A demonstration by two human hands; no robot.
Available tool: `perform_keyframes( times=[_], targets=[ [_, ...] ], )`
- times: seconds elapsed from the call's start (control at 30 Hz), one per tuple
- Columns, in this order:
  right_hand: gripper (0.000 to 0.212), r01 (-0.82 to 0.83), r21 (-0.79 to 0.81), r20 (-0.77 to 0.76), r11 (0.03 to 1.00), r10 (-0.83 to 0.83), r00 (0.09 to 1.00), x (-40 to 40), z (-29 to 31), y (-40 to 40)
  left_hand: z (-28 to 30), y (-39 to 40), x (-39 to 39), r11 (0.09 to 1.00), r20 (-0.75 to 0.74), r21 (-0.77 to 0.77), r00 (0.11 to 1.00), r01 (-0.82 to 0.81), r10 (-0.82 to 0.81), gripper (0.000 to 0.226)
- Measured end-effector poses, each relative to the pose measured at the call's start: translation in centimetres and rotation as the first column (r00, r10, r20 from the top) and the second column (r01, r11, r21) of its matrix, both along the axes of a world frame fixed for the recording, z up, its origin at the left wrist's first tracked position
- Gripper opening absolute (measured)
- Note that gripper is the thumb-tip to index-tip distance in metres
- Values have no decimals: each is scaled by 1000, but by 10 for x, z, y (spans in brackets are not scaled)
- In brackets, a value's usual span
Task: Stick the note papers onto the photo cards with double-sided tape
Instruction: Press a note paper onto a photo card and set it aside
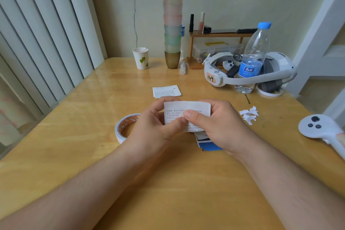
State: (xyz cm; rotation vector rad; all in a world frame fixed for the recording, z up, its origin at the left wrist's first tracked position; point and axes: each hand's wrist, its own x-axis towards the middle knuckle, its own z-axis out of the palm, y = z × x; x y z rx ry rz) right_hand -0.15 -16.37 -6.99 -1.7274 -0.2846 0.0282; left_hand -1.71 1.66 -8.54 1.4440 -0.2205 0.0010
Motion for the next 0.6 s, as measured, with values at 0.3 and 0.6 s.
perform_keyframes(
  times=[0.3, 0.6],
  targets=[
    [6, -1, -20, -20, 1000, 0, 1000, 1, 2, -5, 3, 0, -5, 989, 27, 141, 999, -44, 41, 40],
    [10, 30, 56, -43, 998, -27, 999, 1, 5, -2, 4, -1, -2, 995, -19, 82, 998, -58, 59, 53]
  ],
)
